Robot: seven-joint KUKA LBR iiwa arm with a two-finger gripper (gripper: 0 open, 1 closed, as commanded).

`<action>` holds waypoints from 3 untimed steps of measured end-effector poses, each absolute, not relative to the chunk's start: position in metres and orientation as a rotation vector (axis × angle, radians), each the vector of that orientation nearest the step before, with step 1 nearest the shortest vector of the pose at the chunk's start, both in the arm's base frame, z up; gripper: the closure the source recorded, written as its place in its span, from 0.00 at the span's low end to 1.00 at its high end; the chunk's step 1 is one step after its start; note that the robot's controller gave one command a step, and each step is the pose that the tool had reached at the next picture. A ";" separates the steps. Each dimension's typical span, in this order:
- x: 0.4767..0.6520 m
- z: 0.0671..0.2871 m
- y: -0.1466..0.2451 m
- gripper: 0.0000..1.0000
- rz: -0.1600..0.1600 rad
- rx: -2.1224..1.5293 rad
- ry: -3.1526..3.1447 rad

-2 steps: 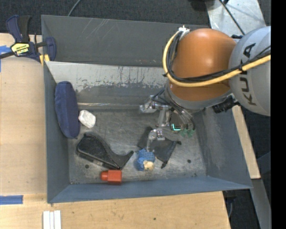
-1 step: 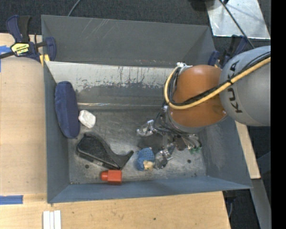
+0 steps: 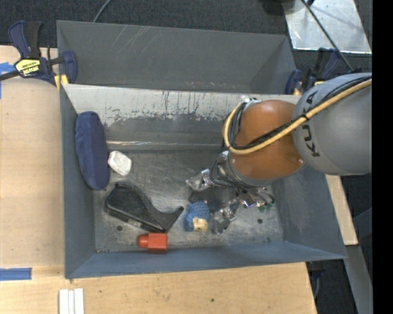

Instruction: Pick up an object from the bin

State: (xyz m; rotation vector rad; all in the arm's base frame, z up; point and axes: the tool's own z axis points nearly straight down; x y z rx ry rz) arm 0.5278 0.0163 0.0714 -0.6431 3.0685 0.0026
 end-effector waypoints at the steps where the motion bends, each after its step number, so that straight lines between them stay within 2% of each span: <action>1: 0.533 0.077 0.018 1.00 0.000 -0.638 3.050; 2: 0.504 0.091 0.053 1.00 0.000 -0.640 3.077; 3: 0.504 0.089 0.051 0.00 0.000 -0.635 3.079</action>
Offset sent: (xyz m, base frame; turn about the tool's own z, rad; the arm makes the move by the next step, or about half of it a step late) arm 0.0000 0.0000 0.0000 0.0000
